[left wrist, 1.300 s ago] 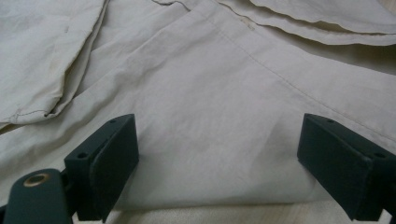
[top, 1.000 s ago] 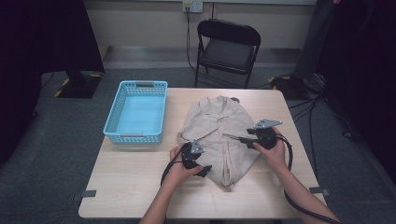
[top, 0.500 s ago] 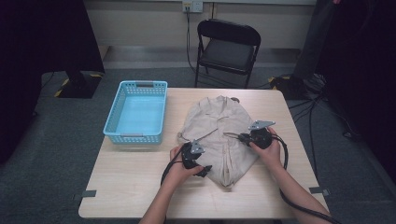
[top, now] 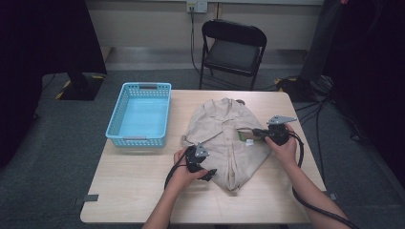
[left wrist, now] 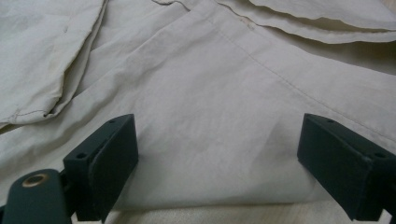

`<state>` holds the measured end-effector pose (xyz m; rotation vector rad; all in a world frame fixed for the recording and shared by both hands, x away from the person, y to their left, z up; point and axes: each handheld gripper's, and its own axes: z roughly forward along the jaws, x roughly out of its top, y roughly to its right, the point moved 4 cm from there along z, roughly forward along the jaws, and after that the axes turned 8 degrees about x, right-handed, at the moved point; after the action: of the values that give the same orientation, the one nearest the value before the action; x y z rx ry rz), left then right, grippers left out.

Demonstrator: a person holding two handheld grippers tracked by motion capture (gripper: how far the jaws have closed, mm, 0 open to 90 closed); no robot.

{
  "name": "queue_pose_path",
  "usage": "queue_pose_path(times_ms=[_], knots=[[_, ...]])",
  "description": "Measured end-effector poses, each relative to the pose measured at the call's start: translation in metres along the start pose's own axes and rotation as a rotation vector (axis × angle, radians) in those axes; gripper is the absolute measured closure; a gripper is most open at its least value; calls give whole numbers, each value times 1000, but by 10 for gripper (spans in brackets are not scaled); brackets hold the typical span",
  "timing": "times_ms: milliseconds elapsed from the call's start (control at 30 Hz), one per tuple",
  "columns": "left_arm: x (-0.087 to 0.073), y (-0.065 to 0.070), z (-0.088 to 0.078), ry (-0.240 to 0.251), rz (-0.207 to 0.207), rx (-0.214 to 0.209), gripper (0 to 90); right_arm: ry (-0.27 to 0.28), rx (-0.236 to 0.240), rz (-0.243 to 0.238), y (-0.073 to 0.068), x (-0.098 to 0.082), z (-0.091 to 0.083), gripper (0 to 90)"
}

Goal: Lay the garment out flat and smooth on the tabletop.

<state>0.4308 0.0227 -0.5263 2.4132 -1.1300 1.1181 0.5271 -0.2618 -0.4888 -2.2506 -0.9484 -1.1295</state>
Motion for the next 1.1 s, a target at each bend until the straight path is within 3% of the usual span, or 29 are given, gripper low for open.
queue_pose_path(times_ms=[233, 333, 567, 800, 1100], knots=[[0, 0, 0, 0, 0, 0, 120, 24, -23, 35, 12, 2, -10, 880], [0, 0, 0, 0, 1, 0, 119, 60, -61, 82, 23, 4, -20, 880], [0, 0, 0, -2, 1, -3, 116, 110, -91, 145, 43, 5, -34, 880], [0, 0, 0, -2, 1, -3, 115, 139, -132, 177, 58, 3, -47, 880], [0, 0, 0, -2, 2, -3, 115, 143, -147, 189, 71, -1, -58, 885]])
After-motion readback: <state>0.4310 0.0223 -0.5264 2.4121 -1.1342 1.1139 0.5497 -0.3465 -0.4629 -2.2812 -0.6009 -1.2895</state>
